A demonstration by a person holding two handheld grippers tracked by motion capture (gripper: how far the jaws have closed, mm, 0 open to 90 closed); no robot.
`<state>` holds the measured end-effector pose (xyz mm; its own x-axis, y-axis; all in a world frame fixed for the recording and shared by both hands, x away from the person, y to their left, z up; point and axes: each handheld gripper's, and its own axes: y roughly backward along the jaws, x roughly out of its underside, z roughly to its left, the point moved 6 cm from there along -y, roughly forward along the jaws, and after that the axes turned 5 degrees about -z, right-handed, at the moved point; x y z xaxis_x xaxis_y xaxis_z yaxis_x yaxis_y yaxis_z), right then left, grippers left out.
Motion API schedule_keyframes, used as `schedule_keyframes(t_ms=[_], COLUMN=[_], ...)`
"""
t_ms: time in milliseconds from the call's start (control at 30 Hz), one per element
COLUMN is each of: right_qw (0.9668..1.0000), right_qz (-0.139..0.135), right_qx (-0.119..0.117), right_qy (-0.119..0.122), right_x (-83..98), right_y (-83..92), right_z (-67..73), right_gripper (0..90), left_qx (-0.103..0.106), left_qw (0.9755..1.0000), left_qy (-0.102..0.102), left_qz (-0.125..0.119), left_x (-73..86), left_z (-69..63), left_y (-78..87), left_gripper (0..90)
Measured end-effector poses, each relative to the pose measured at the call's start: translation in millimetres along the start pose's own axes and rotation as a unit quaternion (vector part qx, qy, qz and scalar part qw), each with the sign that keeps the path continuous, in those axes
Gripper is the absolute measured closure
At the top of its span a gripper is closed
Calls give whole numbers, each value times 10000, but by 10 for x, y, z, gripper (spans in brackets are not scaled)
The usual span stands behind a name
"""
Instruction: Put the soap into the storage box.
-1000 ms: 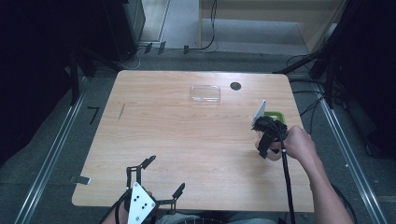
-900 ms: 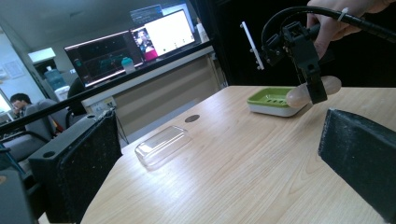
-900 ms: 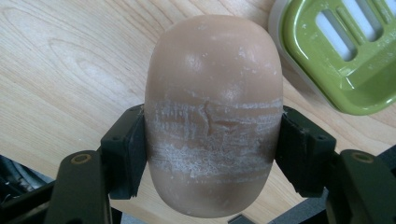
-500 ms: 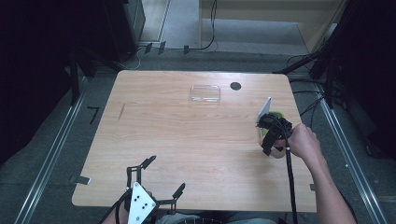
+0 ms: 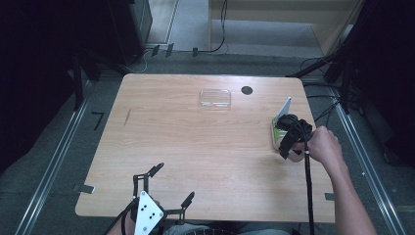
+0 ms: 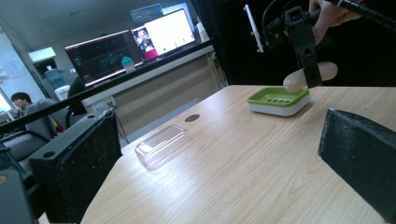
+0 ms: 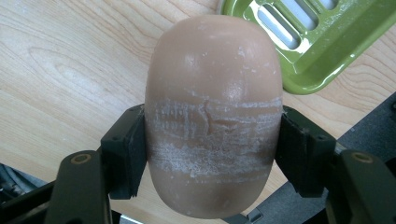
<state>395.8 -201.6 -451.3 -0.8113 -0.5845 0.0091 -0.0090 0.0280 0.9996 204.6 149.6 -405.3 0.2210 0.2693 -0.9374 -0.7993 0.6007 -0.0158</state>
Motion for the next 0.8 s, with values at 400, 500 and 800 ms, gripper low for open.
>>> schedule_keyframes(t_ms=[400, 500, 800], right_qw=[9997, 9996, 9989], right_qz=[-43, -43, -99], right_qx=[77, 93, 79], right_qy=[-208, -263, -445], right_x=[-29, -47, -126], right_y=[71, 90, 120], right_z=[-160, -201, -316], right_gripper=[337, 337, 337], left_qx=[6, 8, 5], left_qw=[10000, 10000, 10000], left_qy=[-2, -2, -1], left_qz=[-4, -4, -1], left_x=[-2, -2, -1], left_z=[2, 2, 1], left_y=[3, 3, 3], left_gripper=[0, 0, 0])
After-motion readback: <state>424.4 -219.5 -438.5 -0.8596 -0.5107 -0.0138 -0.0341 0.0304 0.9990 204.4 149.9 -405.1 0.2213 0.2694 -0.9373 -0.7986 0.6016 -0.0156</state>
